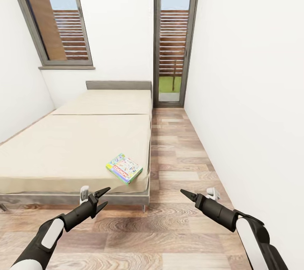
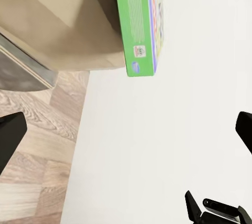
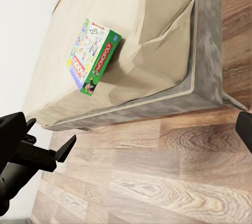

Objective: Put all the toys in the child's room - the three board games (two on the bed and one on the table), the two jigsaw puzzles on the table, and the tennis ball on the table - inside the toy box on the table in the child's room.

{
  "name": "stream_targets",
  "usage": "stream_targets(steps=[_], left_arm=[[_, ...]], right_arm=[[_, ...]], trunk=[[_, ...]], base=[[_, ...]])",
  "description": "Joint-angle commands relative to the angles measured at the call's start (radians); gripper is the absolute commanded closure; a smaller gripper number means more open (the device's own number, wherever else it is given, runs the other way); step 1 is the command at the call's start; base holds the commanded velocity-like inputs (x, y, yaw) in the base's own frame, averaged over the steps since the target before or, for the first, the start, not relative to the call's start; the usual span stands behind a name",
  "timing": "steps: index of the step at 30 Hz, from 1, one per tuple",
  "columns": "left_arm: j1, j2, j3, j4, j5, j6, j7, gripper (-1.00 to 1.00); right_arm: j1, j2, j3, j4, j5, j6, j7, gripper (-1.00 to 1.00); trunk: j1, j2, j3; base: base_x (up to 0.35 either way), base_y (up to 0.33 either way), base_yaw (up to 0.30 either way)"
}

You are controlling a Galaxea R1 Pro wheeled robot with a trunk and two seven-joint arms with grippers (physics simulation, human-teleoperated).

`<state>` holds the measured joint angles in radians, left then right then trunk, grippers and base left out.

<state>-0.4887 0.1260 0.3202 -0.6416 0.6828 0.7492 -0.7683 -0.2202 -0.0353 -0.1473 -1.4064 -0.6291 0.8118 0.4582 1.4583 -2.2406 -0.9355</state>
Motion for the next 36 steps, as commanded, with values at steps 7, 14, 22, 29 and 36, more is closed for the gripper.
stream_targets(steps=[7,14,22,29,36], left_arm=[[-0.001,0.0,0.002,0.0,0.001,0.006,-0.002,-1.0],[-0.001,0.001,0.003,0.0,0.001,0.005,-0.002,-1.0],[-0.001,0.0,0.003,0.0,0.001,0.005,-0.002,-1.0],[-0.001,0.0,0.002,0.0,0.001,0.005,-0.002,-1.0],[-0.001,0.0,0.002,0.0,0.001,0.006,-0.002,-1.0]], right_arm=[[-0.001,0.0,-0.002,0.0,0.0,0.006,0.004,-1.0],[-0.001,0.0,-0.002,0.0,0.001,0.006,0.004,-1.0],[-0.001,0.001,-0.002,0.0,0.0,0.006,0.004,-1.0],[-0.001,0.001,-0.002,0.0,0.001,0.006,0.004,-1.0],[-0.001,0.001,-0.002,0.0,0.001,0.006,0.004,-1.0]], trunk=[[0.0,0.0,-0.001],[0.0,0.0,-0.001],[0.0,0.0,-0.001],[0.0,0.0,-0.001],[0.0,0.0,-0.001]], base=[[0.134,0.038,0.0],[0.115,0.028,0.0],[0.023,0.005,0.0],[0.005,0.001,0.0],[0.108,0.0,0.0]])
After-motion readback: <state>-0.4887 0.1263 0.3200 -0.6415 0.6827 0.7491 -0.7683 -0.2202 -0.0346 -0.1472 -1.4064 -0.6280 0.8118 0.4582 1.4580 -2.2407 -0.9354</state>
